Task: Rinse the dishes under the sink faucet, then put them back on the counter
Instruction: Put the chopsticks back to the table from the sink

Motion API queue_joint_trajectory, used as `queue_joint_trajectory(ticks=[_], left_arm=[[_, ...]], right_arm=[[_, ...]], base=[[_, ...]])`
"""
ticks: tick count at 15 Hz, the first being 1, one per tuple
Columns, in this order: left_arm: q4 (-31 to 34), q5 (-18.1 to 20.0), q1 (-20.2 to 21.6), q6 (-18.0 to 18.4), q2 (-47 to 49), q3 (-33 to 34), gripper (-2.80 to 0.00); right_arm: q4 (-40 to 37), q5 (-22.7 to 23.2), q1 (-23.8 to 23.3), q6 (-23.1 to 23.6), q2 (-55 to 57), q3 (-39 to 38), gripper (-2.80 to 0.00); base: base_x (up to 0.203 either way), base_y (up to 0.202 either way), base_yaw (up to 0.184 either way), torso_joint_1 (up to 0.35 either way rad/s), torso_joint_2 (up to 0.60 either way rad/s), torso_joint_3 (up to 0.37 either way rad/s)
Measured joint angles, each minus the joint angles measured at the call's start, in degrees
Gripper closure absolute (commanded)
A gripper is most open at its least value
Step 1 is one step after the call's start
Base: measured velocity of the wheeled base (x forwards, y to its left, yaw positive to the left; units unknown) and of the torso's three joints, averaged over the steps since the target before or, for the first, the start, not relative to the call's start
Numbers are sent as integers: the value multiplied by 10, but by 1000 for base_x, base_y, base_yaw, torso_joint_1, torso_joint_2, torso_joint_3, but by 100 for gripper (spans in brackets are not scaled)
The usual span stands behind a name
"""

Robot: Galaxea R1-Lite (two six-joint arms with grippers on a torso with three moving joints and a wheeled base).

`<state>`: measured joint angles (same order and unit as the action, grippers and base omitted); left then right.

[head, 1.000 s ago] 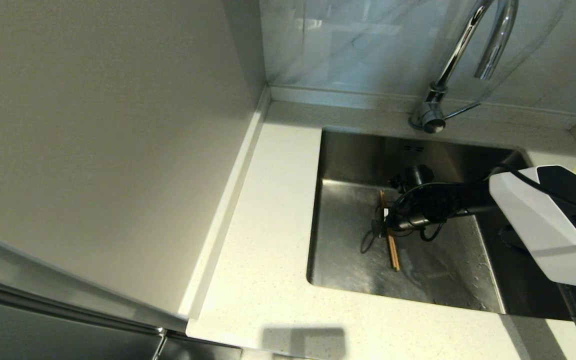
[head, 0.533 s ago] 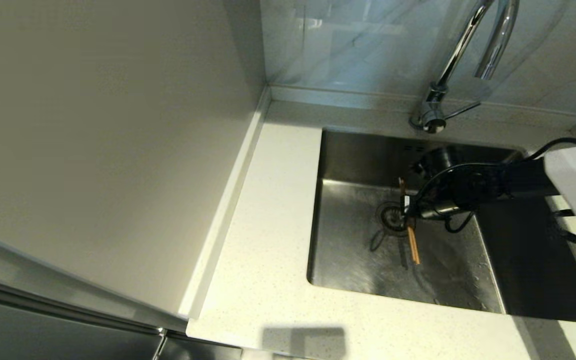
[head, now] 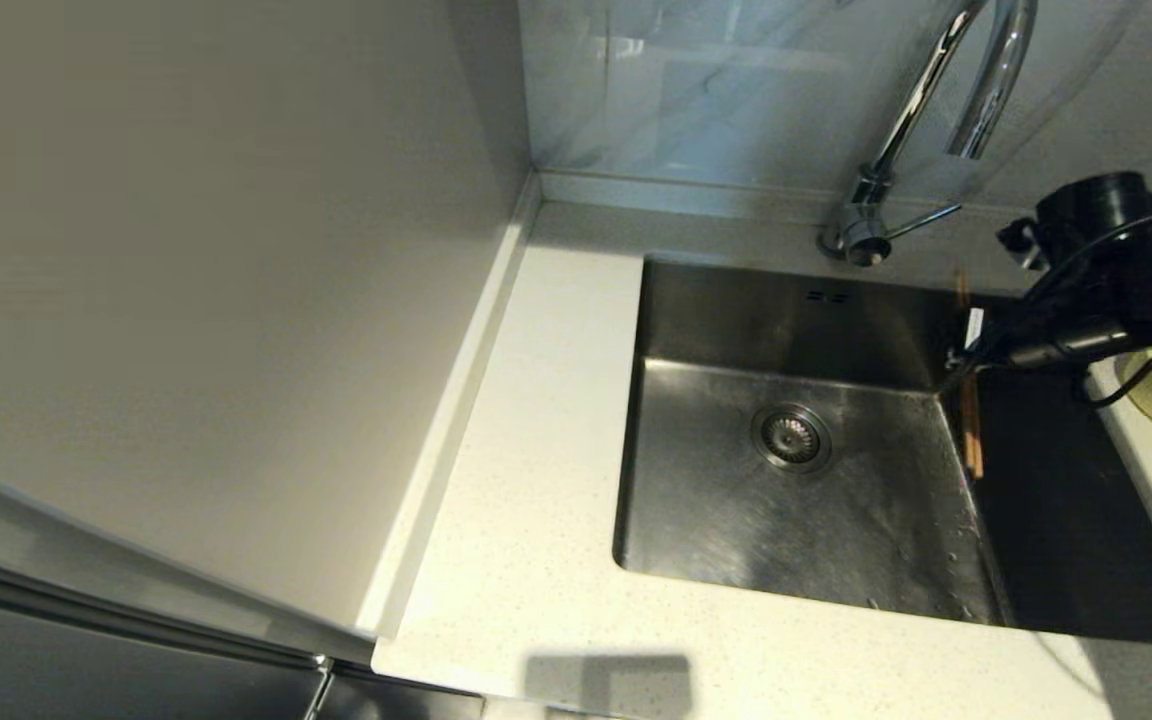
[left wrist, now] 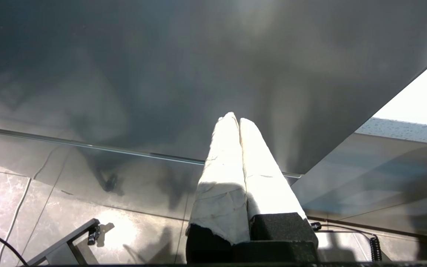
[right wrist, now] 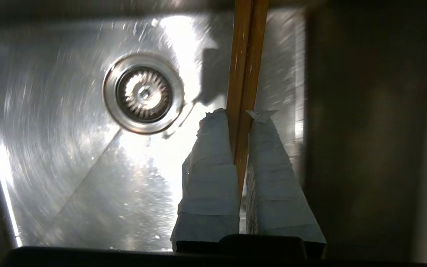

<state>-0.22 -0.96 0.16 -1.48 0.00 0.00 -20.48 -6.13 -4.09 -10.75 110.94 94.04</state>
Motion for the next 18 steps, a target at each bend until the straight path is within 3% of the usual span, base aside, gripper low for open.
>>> queue_joint_trajectory(ticks=[7,11,14,16,18], left_arm=[[0,0,0,0,0,0,0],[0,0,0,0,0,0,0],[0,0,0,0,0,0,0],[0,0,0,0,0,0,0],[0,0,0,0,0,0,0]], right_arm=[[-80,8,-89,141,-95,72,0],[-121,67,-165,193,-100,164,0],[-117,84,-181,136,-95,187,0],[-115,111,-182,49,-101,181,0],[-104,171,-180,-41,-119,146,0]], base=[[0,0,0,0,0,0],[0,0,0,0,0,0],[0,0,0,0,0,0],[0,0,0,0,0,0],[0,0,0,0,0,0]])
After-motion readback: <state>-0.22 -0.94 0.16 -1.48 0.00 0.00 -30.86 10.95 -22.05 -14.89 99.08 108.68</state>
